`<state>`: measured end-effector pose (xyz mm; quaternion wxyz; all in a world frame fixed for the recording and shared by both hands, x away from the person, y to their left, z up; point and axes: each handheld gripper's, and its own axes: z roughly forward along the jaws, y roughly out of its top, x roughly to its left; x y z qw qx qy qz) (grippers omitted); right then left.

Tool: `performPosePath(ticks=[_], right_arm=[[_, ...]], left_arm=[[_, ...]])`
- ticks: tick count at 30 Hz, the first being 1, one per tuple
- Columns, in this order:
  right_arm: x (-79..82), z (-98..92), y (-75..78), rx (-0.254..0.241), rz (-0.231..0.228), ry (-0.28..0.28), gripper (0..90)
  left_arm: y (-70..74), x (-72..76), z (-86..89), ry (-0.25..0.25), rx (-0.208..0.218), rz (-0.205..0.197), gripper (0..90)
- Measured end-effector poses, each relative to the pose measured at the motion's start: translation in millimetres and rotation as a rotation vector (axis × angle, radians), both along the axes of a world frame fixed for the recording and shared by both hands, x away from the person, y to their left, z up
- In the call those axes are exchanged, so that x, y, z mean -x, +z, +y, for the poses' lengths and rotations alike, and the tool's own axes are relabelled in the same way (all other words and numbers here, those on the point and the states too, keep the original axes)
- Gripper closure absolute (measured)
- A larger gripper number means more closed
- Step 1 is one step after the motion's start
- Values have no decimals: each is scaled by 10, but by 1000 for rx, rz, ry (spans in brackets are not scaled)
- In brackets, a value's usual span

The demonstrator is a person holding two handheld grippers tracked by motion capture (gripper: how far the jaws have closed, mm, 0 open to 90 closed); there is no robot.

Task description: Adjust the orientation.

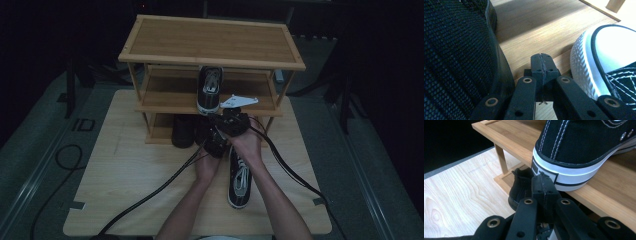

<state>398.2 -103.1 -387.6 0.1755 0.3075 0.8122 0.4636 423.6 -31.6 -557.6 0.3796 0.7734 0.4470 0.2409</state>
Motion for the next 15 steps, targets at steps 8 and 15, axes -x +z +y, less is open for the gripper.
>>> performPosePath(ticks=[8, 15], right_arm=[[-43, 20, -11, 18, -7, -11, 900], [-59, 3, -12, 32, -13, -26, 900]], left_arm=[[2, 5, -3, 2, -7, -1, 900], [1, 7, -4, 4, -6, 1, 900]])
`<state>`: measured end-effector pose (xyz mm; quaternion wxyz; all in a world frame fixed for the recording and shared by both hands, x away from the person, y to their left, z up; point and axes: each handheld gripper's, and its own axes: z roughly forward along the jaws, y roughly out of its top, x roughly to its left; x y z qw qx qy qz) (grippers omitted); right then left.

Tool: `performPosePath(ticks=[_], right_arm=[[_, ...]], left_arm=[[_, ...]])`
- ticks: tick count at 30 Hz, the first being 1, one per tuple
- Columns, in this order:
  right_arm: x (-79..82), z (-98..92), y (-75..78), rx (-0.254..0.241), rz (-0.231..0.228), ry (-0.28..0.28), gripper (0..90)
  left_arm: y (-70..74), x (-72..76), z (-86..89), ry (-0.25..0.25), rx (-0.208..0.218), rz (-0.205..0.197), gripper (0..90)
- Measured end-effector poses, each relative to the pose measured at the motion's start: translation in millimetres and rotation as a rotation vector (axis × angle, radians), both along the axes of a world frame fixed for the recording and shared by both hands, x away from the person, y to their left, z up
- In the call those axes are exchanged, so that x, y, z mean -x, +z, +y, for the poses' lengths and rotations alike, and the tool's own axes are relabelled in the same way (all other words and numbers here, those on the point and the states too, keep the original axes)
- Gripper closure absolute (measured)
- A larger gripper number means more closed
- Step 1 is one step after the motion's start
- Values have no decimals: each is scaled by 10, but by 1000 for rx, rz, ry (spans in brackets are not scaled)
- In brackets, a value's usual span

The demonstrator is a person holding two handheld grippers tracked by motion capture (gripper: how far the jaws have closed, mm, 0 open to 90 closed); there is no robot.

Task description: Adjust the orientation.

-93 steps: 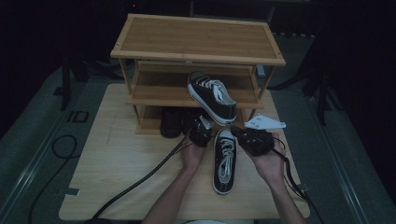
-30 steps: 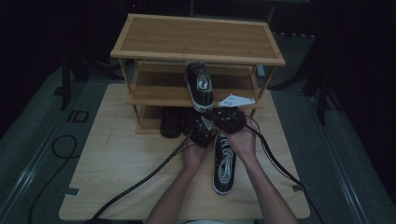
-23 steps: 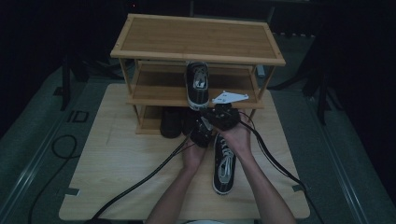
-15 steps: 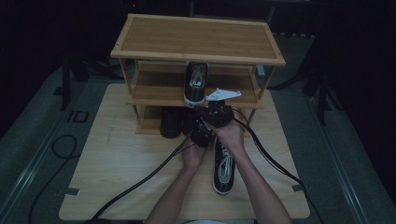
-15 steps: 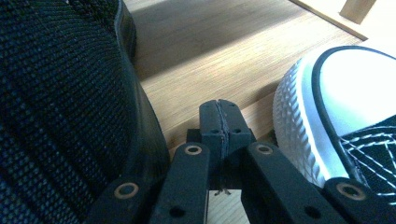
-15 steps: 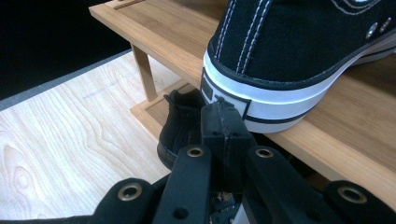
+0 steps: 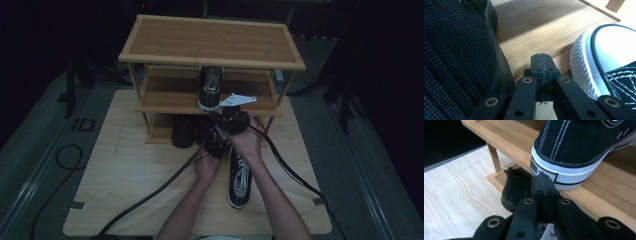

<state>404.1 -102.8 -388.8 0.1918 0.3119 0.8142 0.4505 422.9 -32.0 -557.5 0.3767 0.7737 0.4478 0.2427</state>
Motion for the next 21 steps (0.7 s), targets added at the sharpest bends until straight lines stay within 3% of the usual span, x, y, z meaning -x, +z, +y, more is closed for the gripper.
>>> performPosePath(ticks=[5, 8, 18, 21], right_arm=[[32, -27, 21, 9, -15, -23, 892], [79, -113, 72, -17, -6, -22, 871], [253, -401, 65, 47, 6, -40, 812], [303, -493, 29, 57, 30, -50, 786]], left_arm=[[0, -1, 3, 0, 2, 2, 900], [1, -2, 5, -2, 4, 2, 900], [1, -3, 8, -3, 6, 4, 900], [0, -6, 10, -2, 9, 4, 900]])
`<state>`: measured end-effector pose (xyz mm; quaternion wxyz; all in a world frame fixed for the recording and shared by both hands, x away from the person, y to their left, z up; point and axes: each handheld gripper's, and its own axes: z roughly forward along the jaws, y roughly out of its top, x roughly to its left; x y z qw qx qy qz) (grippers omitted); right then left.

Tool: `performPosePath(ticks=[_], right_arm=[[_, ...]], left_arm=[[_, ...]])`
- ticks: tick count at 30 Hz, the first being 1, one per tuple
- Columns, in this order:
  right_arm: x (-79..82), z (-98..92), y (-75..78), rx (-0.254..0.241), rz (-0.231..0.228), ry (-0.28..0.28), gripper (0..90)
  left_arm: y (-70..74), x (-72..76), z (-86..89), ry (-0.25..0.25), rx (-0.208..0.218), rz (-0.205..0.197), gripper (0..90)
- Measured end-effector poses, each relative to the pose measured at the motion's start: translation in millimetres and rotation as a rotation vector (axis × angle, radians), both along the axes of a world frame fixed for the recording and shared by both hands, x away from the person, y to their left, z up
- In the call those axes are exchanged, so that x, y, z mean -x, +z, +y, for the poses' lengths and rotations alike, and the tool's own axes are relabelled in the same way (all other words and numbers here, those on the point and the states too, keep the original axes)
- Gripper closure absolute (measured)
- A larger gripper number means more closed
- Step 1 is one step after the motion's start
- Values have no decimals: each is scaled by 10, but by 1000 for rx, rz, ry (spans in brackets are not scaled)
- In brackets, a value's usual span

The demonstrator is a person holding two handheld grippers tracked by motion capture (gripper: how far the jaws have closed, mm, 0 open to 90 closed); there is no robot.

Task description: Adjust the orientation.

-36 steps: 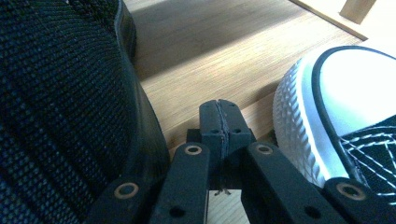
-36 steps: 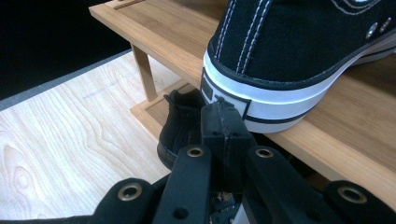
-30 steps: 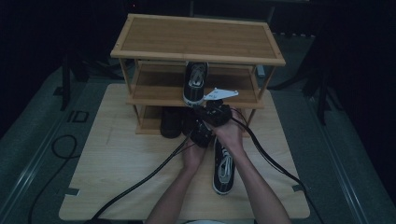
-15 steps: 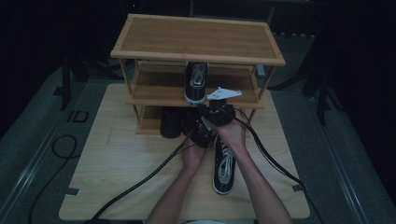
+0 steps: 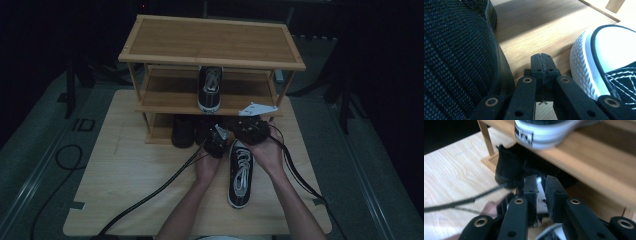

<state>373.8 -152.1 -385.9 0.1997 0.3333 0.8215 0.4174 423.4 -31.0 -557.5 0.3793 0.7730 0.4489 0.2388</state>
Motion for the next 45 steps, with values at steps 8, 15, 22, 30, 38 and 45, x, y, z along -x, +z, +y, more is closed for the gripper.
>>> performPosePath(ticks=[8, 15, 22, 30, 38, 45], right_arm=[[153, -207, -174, 17, 54, -36, 733], [301, -388, -359, 39, 101, -73, 680], [428, -533, -580, 55, 156, -94, 658], [497, -579, -752, 85, 195, -106, 604], [535, -583, -850, 108, 220, -111, 586], [526, -597, -915, 108, 245, -121, 583]], left_arm=[[1, 0, 1, -3, 1, 2, 900], [1, 1, 0, -2, -1, 2, 900], [2, 1, -1, -3, -4, 2, 900], [2, 1, 0, -3, -3, 3, 900], [2, 2, -2, -1, -4, 2, 900], [2, 2, -2, -1, -4, 3, 900]])
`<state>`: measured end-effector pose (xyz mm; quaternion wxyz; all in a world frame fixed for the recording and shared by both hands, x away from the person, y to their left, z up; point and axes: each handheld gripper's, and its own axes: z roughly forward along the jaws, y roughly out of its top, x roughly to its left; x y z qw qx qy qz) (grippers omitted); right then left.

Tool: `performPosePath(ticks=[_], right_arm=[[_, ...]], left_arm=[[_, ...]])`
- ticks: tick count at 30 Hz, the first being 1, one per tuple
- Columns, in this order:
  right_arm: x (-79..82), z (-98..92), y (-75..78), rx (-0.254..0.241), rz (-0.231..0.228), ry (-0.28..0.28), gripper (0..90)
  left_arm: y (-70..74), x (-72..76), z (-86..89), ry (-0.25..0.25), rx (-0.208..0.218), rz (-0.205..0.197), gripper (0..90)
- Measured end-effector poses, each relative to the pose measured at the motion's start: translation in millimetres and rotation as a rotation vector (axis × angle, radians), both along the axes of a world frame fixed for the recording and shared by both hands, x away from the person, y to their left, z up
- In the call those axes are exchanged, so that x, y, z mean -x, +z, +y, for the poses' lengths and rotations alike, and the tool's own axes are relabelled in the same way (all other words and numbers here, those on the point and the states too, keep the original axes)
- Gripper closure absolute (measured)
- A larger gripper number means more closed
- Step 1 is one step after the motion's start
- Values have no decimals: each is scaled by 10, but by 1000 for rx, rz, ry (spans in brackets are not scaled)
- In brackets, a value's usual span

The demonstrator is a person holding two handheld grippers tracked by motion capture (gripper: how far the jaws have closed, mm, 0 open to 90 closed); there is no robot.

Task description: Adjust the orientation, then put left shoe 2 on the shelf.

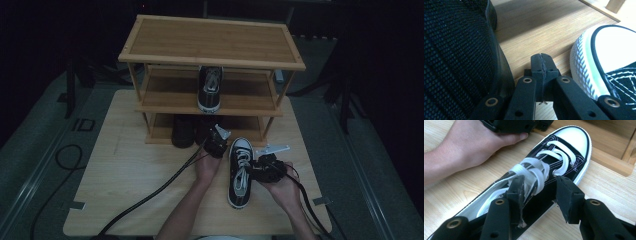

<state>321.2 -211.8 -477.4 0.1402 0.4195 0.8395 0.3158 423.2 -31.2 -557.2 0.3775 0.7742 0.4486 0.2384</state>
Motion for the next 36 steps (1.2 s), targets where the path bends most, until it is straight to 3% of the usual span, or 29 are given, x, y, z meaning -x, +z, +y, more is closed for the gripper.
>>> performPosePath(ticks=[17, 23, 36], right_arm=[[8, 66, -77, 36, 33, 19, 585], [10, 81, -78, 53, 41, 7, 746], [41, 1, -28, 76, 13, -21, 837]], left_arm=[[-1, 1, -2, 1, 1, -1, 900], [0, 1, -2, 2, 1, 0, 900], [0, -3, 6, 2, 6, 3, 900]])
